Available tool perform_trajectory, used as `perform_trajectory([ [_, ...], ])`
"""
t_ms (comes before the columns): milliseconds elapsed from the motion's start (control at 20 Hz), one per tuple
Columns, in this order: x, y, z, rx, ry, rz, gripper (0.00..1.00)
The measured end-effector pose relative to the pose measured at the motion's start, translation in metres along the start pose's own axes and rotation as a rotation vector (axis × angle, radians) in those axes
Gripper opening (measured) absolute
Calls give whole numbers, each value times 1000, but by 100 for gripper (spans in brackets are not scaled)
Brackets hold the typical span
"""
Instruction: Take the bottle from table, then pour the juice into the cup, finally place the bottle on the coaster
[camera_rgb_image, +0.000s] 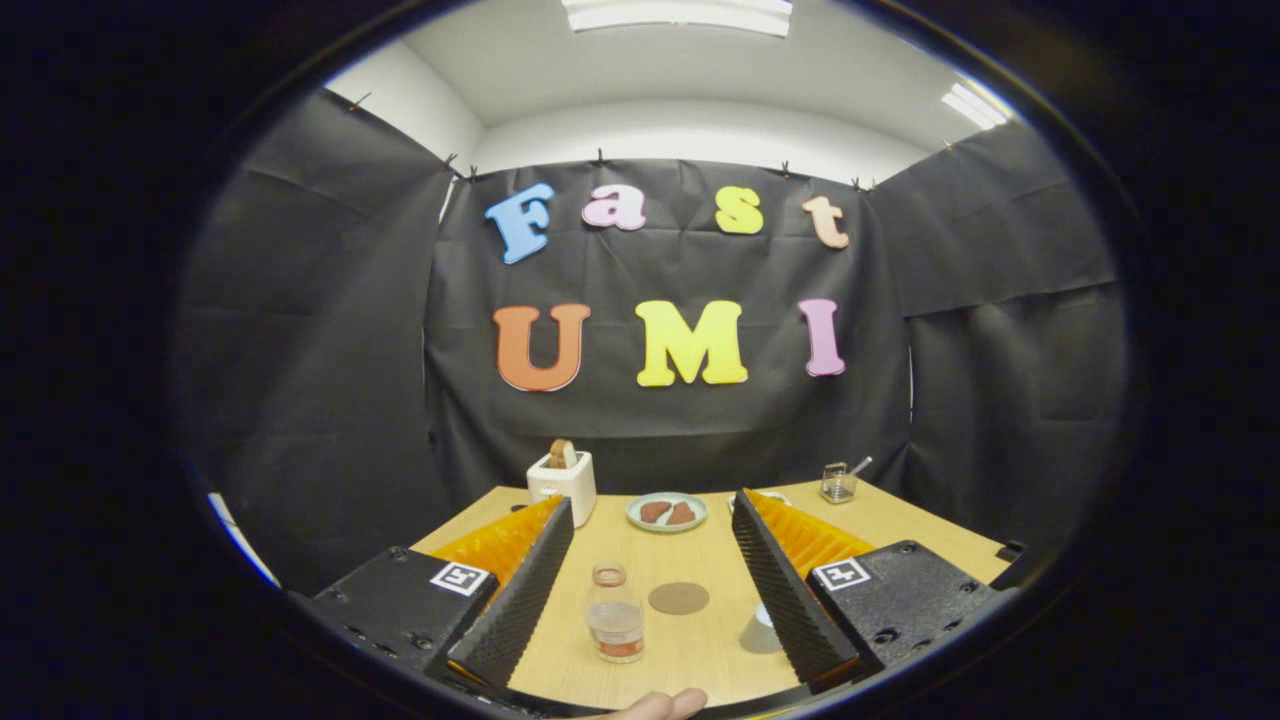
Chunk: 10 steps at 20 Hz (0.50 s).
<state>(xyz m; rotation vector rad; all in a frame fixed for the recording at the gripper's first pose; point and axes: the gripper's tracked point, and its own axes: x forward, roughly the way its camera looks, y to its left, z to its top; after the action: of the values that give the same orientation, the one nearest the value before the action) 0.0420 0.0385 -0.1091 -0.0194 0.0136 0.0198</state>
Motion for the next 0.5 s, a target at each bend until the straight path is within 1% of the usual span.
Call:
perform_trajectory([
  [350,29,20,-68,-22,16,8,100],
  [500,38,27,-106,-26,33,13,100],
])
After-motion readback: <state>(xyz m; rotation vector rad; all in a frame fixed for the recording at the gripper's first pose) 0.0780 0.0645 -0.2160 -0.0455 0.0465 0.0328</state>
